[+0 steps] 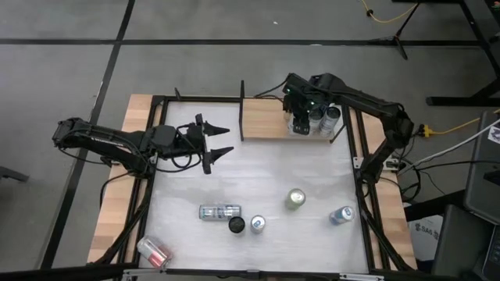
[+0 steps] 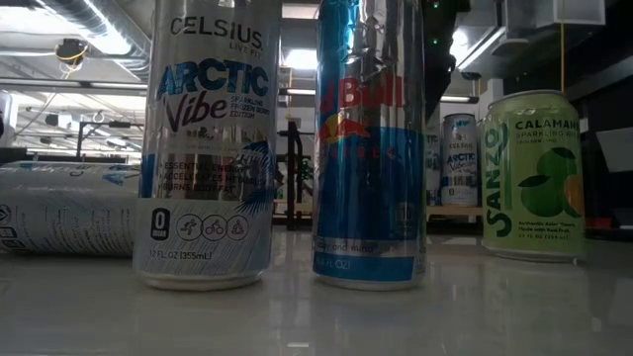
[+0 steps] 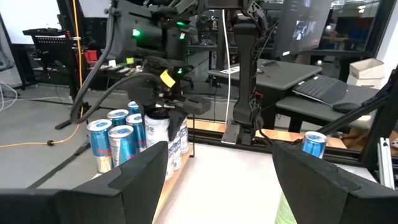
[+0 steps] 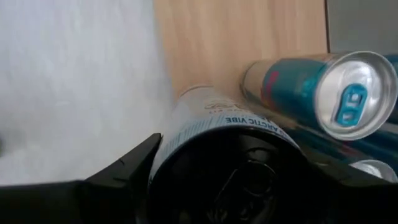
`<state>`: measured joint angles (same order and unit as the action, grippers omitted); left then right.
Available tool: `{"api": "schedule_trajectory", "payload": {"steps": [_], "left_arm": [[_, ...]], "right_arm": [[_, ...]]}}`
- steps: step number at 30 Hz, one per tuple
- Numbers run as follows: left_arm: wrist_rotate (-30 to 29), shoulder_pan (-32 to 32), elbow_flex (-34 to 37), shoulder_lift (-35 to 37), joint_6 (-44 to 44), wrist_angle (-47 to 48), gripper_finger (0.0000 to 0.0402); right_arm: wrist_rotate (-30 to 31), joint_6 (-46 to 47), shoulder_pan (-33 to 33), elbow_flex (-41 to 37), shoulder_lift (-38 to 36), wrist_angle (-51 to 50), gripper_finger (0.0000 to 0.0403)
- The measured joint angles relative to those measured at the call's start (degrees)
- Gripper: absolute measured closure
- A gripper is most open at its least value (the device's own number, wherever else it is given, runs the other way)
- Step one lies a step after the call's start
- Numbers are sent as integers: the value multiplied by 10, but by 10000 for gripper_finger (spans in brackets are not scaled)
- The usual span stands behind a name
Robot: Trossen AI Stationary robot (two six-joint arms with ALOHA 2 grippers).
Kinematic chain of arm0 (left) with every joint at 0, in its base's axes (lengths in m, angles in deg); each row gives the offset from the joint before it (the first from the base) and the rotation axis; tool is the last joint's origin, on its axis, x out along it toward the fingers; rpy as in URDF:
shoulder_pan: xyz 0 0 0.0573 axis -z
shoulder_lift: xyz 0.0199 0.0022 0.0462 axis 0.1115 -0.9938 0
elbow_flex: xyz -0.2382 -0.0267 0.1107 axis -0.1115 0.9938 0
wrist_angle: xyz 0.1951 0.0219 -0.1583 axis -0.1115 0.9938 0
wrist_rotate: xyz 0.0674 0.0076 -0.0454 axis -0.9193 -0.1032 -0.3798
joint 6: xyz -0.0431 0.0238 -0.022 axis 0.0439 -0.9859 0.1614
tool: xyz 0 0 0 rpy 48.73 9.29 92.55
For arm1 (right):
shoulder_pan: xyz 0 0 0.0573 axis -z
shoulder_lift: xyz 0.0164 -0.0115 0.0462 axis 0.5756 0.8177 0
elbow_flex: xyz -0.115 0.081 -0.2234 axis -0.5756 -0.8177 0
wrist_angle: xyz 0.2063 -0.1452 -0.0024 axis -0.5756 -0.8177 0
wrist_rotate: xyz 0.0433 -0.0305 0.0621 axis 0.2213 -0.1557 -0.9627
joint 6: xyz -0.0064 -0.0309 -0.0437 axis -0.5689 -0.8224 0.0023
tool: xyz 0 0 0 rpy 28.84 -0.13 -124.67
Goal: Place canned beverage on shelf
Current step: Put the white-blue soda can on the shelf aligned with the other white-blue soda cans
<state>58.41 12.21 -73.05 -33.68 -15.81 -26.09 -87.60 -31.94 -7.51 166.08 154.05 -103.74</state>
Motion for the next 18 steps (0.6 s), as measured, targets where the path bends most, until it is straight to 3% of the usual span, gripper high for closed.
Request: {"api": "schedule_trajectory", "payload": {"steps": [18], "left_arm": [[0,0,0,0,0,0,119]], "right_arm": [[0,-38,5,-61,-1,39,149]]}}
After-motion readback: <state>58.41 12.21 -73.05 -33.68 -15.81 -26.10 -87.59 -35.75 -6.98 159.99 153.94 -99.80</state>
